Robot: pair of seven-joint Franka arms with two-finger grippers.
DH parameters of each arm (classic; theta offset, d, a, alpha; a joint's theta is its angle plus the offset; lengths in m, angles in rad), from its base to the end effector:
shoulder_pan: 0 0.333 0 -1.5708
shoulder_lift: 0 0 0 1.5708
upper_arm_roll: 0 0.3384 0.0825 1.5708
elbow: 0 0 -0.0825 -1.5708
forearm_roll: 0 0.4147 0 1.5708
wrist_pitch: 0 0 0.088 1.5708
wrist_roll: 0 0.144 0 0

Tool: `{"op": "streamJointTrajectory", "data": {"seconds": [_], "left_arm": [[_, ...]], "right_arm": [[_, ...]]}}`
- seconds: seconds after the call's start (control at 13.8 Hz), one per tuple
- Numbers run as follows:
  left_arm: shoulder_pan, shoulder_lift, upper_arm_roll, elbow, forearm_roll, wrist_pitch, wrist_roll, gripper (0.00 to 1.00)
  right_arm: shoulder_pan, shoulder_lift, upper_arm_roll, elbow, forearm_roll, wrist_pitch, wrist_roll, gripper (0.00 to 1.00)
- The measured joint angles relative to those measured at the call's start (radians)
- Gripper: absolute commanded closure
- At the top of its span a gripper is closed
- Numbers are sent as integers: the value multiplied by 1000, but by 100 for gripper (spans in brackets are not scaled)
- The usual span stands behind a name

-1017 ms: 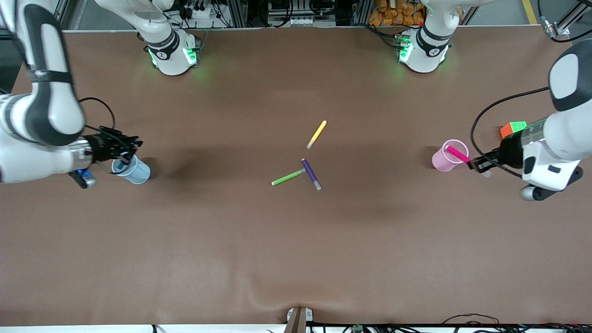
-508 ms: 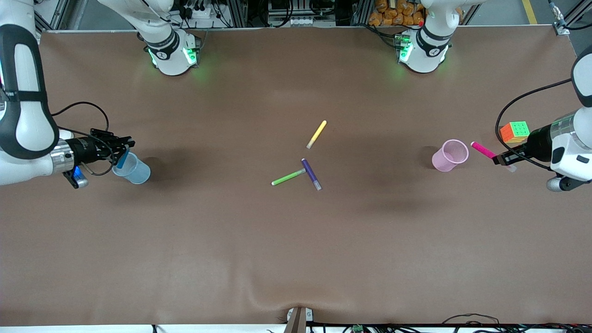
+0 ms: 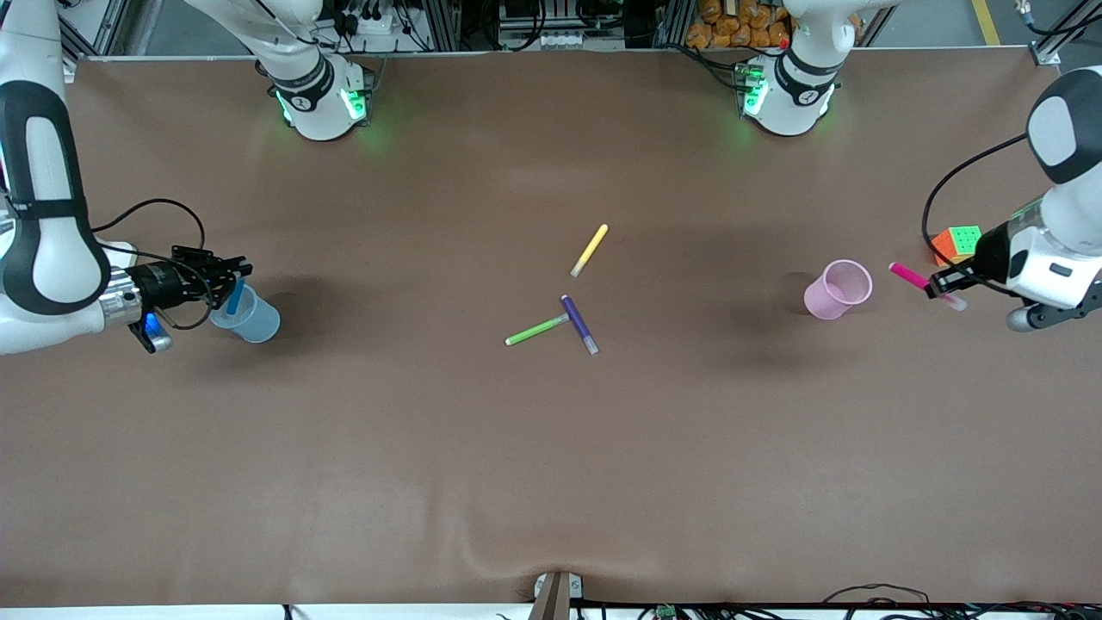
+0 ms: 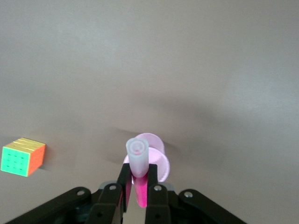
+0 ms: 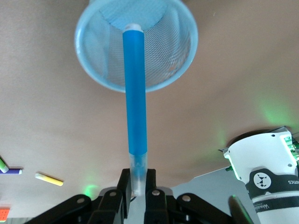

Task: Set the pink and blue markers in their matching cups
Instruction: 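Carry the pink marker and blue marker toward their matching cups, then drop the blue marker into the blue cup with the right gripper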

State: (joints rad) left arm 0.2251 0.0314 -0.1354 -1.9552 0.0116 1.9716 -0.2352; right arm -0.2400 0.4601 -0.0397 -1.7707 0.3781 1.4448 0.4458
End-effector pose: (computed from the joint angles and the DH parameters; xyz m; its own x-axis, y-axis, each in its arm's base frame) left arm 0.5891 0.0546 0.4315 0.9490 0.3149 -0.0128 0.3148 -0.9491 -0.0096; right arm 0.5630 -0.1016 0.2542 0.4233 -0.5065 -0.7512 -0.7254 -0.6862 0.0539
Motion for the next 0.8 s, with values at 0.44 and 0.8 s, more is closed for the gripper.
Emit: {"op": "streamJointTrajectory", "data": {"seconds": [0.44,0.8], "left_arm": [[25,-85,-9,-194,0,188,49,100],[29,-117,-8,-310,0,317,54,100]], "right_arm": [[-8,18,10,4,16,-3,-10,0],[3,14,21,190,17,-168,-9,0]]}}
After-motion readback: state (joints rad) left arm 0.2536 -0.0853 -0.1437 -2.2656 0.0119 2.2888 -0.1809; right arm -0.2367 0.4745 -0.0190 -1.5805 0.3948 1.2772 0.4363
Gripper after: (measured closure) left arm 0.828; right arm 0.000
